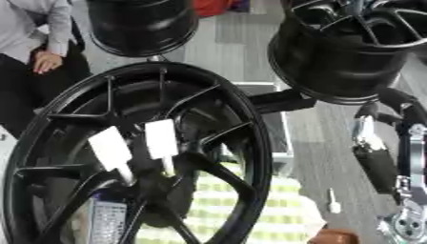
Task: Pull the pin out of the wheel hub.
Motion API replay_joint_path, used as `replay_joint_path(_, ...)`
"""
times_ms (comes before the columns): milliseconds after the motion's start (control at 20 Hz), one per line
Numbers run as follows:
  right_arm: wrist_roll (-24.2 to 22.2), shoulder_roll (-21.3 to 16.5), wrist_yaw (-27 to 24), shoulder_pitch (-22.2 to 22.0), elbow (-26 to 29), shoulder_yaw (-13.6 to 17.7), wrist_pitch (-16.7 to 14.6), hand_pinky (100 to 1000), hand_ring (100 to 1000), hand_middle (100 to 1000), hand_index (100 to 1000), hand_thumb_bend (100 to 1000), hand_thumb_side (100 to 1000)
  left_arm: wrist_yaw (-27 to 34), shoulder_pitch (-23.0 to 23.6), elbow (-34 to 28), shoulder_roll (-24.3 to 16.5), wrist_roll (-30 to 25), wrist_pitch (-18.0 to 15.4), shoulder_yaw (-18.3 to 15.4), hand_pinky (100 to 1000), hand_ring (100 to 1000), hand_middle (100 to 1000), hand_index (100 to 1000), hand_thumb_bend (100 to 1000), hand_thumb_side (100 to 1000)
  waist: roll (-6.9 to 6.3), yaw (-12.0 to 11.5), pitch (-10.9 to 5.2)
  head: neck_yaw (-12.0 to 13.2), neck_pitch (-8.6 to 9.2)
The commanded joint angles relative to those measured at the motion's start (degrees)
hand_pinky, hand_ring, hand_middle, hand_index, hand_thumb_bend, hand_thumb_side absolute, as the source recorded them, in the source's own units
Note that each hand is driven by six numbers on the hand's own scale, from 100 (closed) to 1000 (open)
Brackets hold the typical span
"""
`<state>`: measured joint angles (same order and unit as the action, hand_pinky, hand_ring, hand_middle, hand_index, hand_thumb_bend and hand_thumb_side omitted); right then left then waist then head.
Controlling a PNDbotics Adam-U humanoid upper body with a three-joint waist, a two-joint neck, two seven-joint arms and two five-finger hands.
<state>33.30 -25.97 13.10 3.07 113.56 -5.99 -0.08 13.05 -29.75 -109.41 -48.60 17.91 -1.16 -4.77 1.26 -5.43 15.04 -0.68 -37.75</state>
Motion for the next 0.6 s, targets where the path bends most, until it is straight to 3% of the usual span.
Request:
replay_joint_path(50, 0.4, -0.3, -0.9, 0.9, 1.0, 0.8, -0.8, 724, 848, 791, 810, 100, 648, 0.6, 1.1, -4.9, 7.5, 1.8, -3.3, 0.0, 683, 619, 593, 767, 100, 662, 0.3, 0.1, -1.13, 0.2, 0.02)
replay_joint_path(300, 1.0, 0.1, -1.3, 1.8, 1.0, 1.2, -2.0, 726, 848, 791, 810, 100, 645, -3.9, 7.2, -5.2, 18.3, 1.0, -9.8, 1.6, 684, 618, 591, 764, 100, 693, 1.28, 0.0, -1.12, 0.4, -0.07)
replay_joint_path(600, 1.4, 0.4, -1.4, 2.3, 1.0, 1.5, -2.5, 727, 845, 788, 810, 100, 653, -4.2, 12.1, -5.2, 22.0, 0.7, -14.4, 2.9, 683, 612, 584, 758, 100, 701, 1.69, -0.5, -1.19, 0.7, -0.29)
